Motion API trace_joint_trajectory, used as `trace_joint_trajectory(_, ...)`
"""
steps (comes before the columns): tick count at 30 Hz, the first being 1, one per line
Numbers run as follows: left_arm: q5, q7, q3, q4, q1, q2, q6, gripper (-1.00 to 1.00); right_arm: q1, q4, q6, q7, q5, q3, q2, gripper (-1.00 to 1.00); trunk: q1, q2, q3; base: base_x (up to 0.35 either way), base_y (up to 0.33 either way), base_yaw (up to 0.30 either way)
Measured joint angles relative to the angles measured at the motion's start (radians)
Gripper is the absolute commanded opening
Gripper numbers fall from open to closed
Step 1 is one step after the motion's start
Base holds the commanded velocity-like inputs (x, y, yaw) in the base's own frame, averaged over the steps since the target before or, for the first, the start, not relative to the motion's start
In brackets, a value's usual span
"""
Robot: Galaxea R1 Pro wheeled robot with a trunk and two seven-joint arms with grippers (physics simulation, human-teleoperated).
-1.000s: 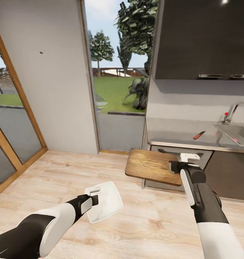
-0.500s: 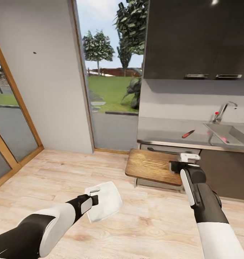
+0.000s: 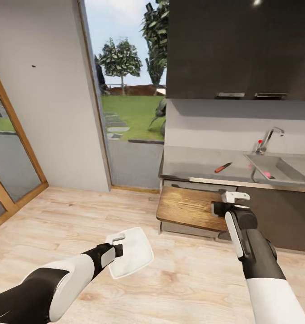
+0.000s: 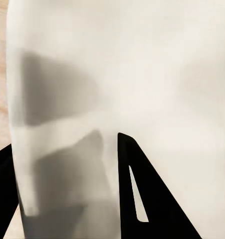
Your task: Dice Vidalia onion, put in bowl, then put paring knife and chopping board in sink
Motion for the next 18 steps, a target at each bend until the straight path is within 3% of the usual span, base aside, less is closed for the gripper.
trace_joint_trajectory(14, -0.001, -0.001, 0.000, 0.000, 0.000, 0.000, 0.000, -1.00, 0.000, 0.000, 0.000, 0.000, 0.000, 0.001, 0.000, -1.00, 0.000, 0.000, 0.000, 0.000, -0.317, 0.000)
trace_joint_trajectory(18, -0.003, -0.001, 0.002, -0.003, 0.000, 0.000, 0.000, -1.00, 0.000, 0.021, -0.003, 0.002, 0.004, 0.000, -0.004, -1.00, 0.000, 0.000, 0.000, 0.000, -0.145, 0.000)
